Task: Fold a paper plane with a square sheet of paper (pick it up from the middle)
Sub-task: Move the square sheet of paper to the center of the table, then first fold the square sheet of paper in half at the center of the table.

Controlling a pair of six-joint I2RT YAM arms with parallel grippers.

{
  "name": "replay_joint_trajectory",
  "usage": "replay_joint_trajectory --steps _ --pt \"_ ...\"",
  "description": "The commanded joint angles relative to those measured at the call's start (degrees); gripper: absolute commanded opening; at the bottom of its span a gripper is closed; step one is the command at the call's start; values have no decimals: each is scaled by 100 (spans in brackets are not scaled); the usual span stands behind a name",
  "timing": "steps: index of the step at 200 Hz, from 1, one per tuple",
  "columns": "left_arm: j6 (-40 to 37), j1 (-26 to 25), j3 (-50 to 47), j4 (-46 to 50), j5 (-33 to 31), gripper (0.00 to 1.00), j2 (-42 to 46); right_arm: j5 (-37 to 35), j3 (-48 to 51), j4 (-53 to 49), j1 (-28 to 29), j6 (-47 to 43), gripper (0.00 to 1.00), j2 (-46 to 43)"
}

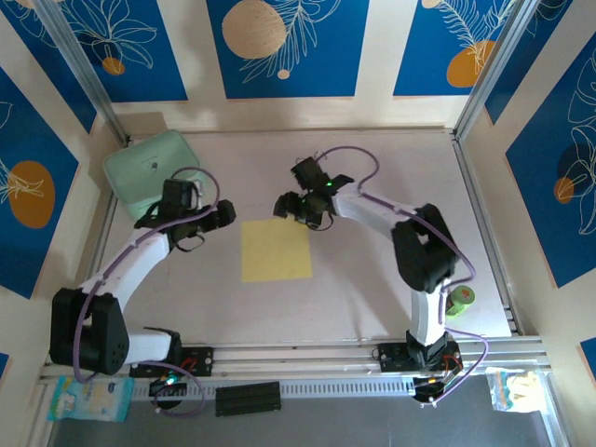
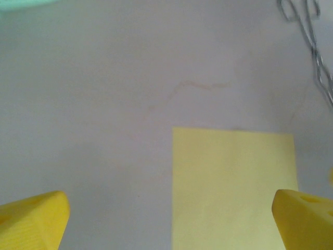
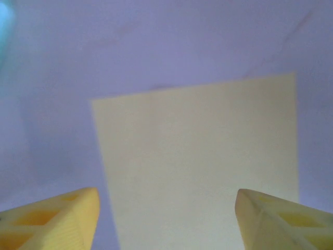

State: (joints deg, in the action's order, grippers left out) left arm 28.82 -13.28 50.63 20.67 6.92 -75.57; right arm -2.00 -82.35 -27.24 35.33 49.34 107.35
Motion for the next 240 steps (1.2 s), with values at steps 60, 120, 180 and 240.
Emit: replay_joint_trajectory --steps 60,120,180,240 --pt "1055 -1908 1565 1321 -983 99 -2037 23 1648 1066 -1488 -1041 99 -1541" --pt "1164 -2428 3036 2249 -1090 96 -3548 198 2061 1240 -1909 -962 99 -1678" --pt "1301 -2581 3301 2530 -1098 94 -3937 357 2041 1340 -1925 -922 99 -1486" --pt "1385 -2644 3625 2684 -1203 90 -4286 387 1997 1307 -1927 -838 100 -1403"
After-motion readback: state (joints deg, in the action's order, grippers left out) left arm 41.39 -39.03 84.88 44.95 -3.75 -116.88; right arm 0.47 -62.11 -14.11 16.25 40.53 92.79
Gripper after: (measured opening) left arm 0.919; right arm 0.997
